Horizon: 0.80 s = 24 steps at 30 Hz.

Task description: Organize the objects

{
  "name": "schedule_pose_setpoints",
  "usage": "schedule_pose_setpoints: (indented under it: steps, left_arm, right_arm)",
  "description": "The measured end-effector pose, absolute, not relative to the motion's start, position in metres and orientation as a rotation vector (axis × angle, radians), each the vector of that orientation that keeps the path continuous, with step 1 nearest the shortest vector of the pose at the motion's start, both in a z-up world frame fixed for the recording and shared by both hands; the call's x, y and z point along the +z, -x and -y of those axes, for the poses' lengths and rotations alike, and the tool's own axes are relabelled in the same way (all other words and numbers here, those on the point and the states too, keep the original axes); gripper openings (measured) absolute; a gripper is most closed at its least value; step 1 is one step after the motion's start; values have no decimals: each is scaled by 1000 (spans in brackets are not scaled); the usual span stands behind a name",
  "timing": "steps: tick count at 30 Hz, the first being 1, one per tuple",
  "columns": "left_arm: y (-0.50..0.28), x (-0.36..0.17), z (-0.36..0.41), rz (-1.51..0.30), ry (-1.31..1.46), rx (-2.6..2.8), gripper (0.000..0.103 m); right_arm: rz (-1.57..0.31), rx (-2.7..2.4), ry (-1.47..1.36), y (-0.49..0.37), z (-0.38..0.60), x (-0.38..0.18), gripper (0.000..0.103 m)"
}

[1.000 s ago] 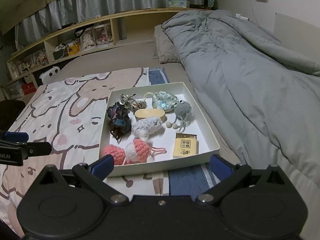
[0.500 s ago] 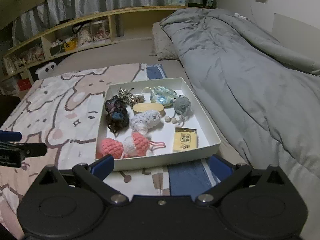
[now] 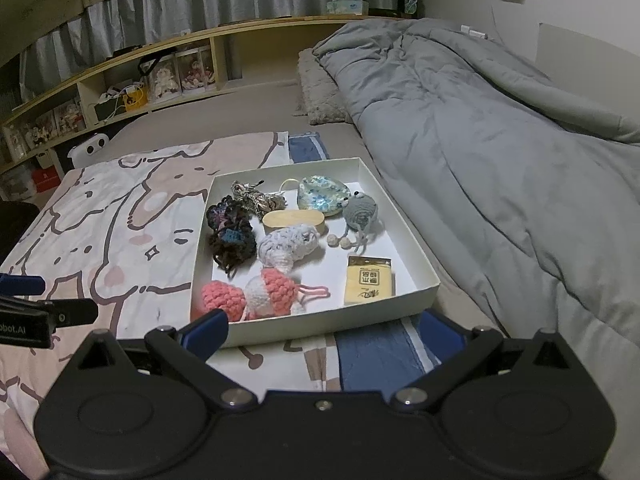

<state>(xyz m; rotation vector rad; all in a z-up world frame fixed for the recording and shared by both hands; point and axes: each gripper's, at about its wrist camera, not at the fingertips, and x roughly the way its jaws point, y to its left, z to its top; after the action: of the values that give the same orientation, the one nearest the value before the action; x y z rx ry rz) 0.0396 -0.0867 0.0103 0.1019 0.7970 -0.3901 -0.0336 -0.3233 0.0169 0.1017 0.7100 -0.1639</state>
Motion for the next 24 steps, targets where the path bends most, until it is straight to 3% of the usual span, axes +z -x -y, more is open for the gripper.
schedule_pose_setpoints:
  steps: [24]
  left_arm:
    - [-40,12,84,-799,-78,-384,103]
  right_arm:
    - [-717,-152,-111,33,323,16,103]
